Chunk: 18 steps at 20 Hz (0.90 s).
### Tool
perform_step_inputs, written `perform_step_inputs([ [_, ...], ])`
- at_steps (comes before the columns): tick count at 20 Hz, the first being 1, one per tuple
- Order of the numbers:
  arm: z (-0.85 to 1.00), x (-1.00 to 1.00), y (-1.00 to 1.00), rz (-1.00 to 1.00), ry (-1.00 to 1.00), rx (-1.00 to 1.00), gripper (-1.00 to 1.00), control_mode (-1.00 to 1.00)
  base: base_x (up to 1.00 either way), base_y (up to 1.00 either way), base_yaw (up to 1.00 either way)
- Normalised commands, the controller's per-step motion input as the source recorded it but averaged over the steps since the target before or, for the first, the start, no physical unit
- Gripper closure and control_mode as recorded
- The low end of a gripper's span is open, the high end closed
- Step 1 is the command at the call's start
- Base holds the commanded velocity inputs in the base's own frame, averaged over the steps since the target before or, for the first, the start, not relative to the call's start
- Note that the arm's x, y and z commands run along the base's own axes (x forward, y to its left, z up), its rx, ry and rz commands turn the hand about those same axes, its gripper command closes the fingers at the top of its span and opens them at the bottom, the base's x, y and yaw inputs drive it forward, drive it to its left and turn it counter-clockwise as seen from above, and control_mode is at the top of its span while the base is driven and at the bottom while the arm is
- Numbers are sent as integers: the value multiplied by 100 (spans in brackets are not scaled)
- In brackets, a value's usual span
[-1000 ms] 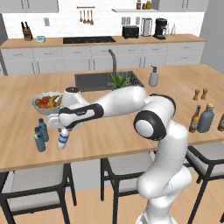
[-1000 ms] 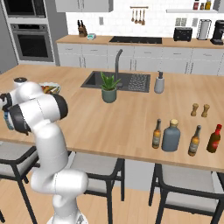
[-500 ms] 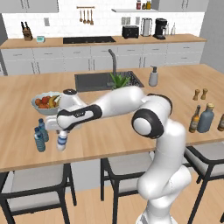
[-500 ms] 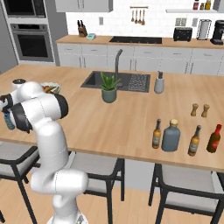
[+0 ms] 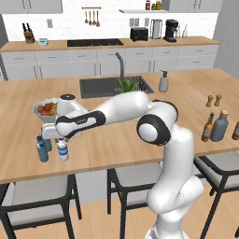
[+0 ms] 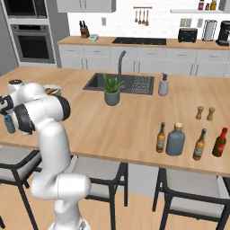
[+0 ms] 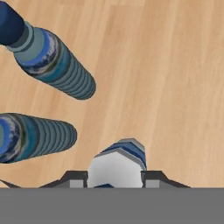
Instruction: Move the plastic bottles in the middle to the plastics group, and the glass bottles in the middle to the glass group.
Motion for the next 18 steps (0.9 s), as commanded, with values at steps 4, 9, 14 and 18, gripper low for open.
perform_step_inputs([
  [4,-38,0,-13,0,0,-1,100,-100,0,0,0],
  [9,-34,0,-25,0,0,-2,100,-100,0,0,0],
  [14,-29,-1,-15,0,-1,-1,100,-100,0,0,0],
  [18,-28,-8,-11,0,-1,0,-100,-100,0,0,0],
])
